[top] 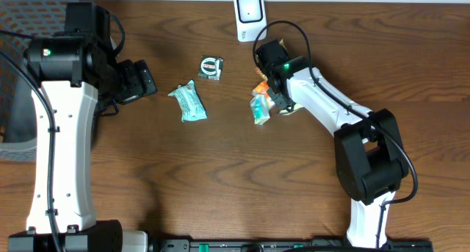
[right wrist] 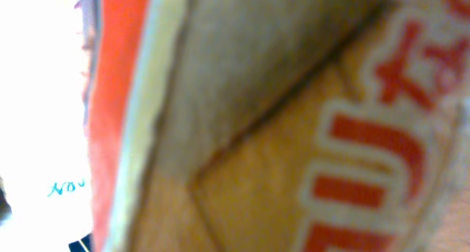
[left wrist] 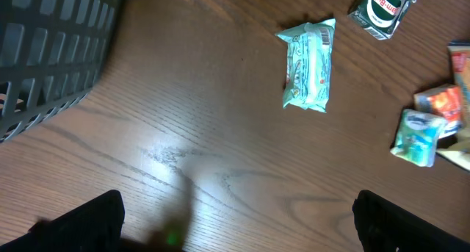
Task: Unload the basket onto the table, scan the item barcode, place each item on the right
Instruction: 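Raise the orange pack in front of the scanner window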
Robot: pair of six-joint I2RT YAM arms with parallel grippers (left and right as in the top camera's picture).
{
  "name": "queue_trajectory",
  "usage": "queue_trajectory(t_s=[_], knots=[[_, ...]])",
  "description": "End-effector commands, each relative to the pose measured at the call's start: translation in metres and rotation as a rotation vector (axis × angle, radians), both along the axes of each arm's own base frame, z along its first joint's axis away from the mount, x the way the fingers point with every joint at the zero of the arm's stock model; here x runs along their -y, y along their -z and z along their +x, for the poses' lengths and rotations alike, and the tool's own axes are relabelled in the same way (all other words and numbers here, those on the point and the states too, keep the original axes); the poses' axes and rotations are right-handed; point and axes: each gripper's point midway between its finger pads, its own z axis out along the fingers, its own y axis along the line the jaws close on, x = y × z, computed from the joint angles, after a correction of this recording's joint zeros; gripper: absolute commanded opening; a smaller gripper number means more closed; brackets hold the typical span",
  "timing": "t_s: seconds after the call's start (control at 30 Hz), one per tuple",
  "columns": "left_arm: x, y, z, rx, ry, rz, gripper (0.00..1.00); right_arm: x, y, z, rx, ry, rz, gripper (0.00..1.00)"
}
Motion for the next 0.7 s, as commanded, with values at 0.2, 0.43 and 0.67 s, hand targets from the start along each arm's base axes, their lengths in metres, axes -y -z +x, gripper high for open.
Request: queue_trajectory(t_s=[0.2, 0.43, 0.67], knots=[[-0.001, 0.002, -0.001, -0.011, -0.014, -0.002, 0.98, -0.068, 0.005, -0.022, -0.023, 0.118, 0.256, 0.01], [-0.001, 0.002, -0.001, -0.011, -0.015, -0.002, 0.98, -0.091, -0.008, -0.025, 0.000, 0.162, 0.305, 0.01], [-0.001, 0.002, -0.001, -0.011, -0.015, -0.002, 0.98, -0.030, -0.070, 0.014, 0.223, 0.245, 0.022, 0.01]])
